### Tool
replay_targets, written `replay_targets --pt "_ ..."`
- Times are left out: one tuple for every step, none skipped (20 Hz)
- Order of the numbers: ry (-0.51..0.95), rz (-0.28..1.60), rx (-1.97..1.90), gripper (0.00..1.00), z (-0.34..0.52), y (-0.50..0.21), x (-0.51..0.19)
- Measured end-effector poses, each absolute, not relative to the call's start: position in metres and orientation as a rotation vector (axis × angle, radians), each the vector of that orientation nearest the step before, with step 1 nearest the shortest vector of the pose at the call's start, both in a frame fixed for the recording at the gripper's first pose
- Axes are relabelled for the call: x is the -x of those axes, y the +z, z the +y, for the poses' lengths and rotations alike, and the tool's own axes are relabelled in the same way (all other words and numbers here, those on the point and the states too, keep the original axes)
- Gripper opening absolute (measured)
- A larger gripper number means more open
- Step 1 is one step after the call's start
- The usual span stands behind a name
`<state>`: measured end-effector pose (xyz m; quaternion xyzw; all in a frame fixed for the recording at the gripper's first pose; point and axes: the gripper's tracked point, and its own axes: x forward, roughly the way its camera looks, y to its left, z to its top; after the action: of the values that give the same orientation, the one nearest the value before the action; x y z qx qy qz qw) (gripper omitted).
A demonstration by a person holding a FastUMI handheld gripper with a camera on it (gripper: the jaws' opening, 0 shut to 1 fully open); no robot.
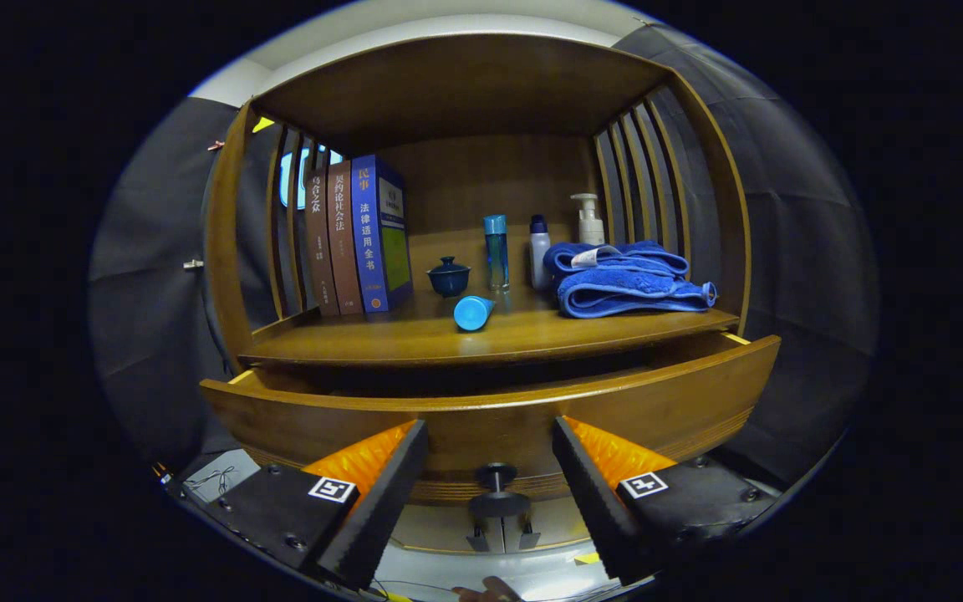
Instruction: Pull open the drawer, take out the items inside it, and place them on the countertop above the cabinet.
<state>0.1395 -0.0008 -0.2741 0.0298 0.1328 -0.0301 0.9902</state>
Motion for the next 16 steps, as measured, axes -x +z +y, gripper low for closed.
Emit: replay_targets --pt "-0.061 0.27 -0.056 0.99 -0.001 -0.274 -0.146" --pt "-0.062 0.273 -0.055 0.99 0.0 -0.275 -0.149" --pt "-0.063 0.275 -0.056 0.99 0.0 -0.275 -0.153" --pt "-0.065 0.274 -0.059 0.99 0.001 -0.275 -0.158" --pt "-0.066 0.274 -0.059 0.99 0.0 -0.275 -0.162" --pt "-0.066 0.271 -0.058 0.99 0.001 -0.276 -0.166" --pt "-0.066 0.272 -0.055 0.99 0.001 -0.276 -0.169" --pt "-0.067 0.273 -0.05 0.99 0.0 -0.277 -0.172" --pt "-0.067 0.274 -0.044 0.99 0.0 -0.277 -0.175" --pt "-0.067 0.28 -0.035 0.99 0.001 -0.279 -0.174" --pt "-0.068 0.268 -0.027 0.99 0.0 -0.276 -0.175" --pt "-0.068 0.265 -0.025 0.99 0.0 -0.279 -0.176" --pt "-0.068 0.262 -0.023 0.99 0.0 -0.278 -0.176" --pt "-0.068 0.263 -0.019 0.99 0.0 -0.277 -0.176" --pt "-0.068 0.269 -0.019 0.99 0.0 -0.278 -0.175" --pt "-0.068 0.271 -0.02 0.99 0.0 -0.277 -0.175"
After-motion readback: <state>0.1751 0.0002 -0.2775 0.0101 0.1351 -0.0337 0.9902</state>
